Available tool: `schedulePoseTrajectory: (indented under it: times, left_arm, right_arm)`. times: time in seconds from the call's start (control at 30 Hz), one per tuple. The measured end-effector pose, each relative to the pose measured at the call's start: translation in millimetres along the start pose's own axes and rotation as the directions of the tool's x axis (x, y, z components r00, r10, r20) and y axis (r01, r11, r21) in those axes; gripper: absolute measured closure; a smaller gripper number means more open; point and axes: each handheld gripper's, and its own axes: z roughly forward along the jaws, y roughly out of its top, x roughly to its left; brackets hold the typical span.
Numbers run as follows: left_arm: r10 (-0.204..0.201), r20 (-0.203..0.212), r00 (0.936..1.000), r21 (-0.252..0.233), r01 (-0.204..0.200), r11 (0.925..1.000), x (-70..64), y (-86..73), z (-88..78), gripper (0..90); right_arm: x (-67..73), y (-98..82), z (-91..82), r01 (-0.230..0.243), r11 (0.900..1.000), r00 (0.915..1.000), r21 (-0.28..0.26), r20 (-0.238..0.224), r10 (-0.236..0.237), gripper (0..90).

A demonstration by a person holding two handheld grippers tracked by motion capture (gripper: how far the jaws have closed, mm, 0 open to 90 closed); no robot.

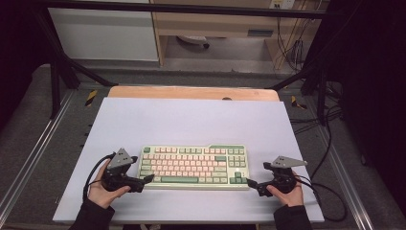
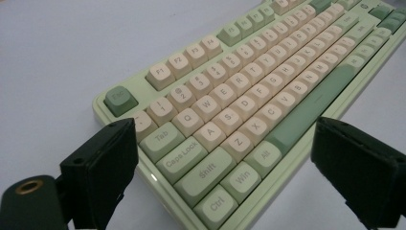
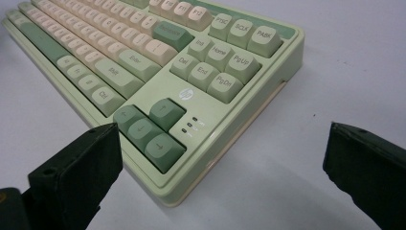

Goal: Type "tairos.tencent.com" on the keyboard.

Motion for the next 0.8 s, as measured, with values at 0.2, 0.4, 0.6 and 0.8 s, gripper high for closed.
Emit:
schedulePoseTrajectory:
  times: [0.2,0.4,0.6,0.8]
  left_arm:
    - [0.007,-0.004,1.0,0.009,-0.007,0.9999,-5.0,7.8,8.1,10.5]
    - [0.018,0.001,0.9998,0.006,-0.018,0.9998,-10.4,15.4,13.7,14.0]
    - [0.025,0.003,0.9997,0.013,-0.025,0.9996,-14.2,19.6,20.4,17.6]
    - [0.03,0.007,0.9995,0.014,-0.03,0.9994,-17.3,23.6,25.3,24.3]
  right_arm:
    - [0.1,-0.3,0.6,0.002,1.0,1.0,0.007,0.0,-0.002,0.4]
    - [0.2,-0.3,0.7,0.001,1.0,1.0,0.006,0.0,-0.001,0.5]
    - [0.1,-0.3,0.8,0.004,1.0,1.0,0.008,0.0,-0.004,0.4]
    - [0.5,-0.4,1.2,0.0,1.0,1.0,0.008,-0.001,0.0,0.5]
